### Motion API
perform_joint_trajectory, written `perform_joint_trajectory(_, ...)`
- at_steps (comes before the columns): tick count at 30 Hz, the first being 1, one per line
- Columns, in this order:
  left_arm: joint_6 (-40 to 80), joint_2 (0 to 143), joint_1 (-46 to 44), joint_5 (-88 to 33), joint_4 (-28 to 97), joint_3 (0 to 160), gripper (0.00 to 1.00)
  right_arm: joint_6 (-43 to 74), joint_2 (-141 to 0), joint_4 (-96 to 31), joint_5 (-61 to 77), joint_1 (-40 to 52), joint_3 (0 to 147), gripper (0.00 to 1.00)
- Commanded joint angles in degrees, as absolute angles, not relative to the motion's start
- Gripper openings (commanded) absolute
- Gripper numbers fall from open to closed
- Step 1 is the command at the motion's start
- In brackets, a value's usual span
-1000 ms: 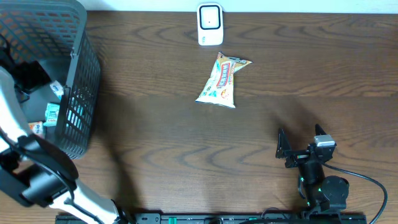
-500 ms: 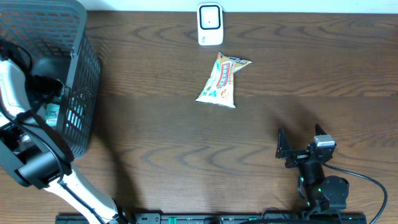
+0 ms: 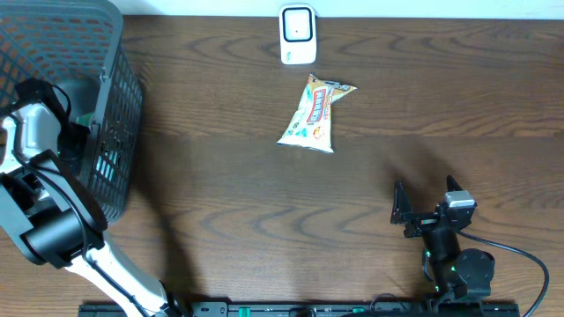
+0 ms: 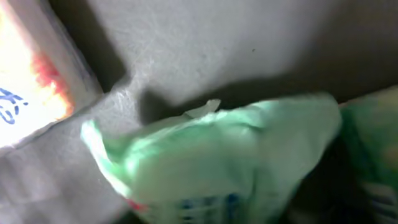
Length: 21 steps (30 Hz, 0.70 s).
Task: Scan the item barcode
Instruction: 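Reach the left gripper back into the basket and grasp the green wipes pack, then carry the green wipes pack with the left gripper and set it beside the snack bag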
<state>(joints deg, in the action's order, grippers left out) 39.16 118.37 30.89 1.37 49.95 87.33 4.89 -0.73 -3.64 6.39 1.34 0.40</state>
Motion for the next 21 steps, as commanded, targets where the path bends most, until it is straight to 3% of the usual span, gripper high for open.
perform_joint_trajectory(1, 39.5, 118.6, 31.0, 1.8, 51.0, 86.3, 0.08, 4.0, -0.5, -3.9, 6.2, 0.8, 0.3, 0.99)
perform_joint_trajectory(6, 39.1, 113.0, 31.0, 1.5, 54.0, 90.1, 0.07, 4.0, -0.5, -3.9, 6.2, 0.8, 0.3, 0.99)
perform_joint_trajectory(14, 39.1, 85.2, 31.0, 1.5, 48.8, 92.0, 0.08, 4.0, -0.5, -3.9, 6.2, 0.8, 0.3, 0.99)
perform_joint_trajectory(21, 41.4, 71.1, 27.9, -3.7, 46.9, 92.0, 0.08, 4.0, -0.5, -3.9, 6.2, 0.8, 0.3, 0.99)
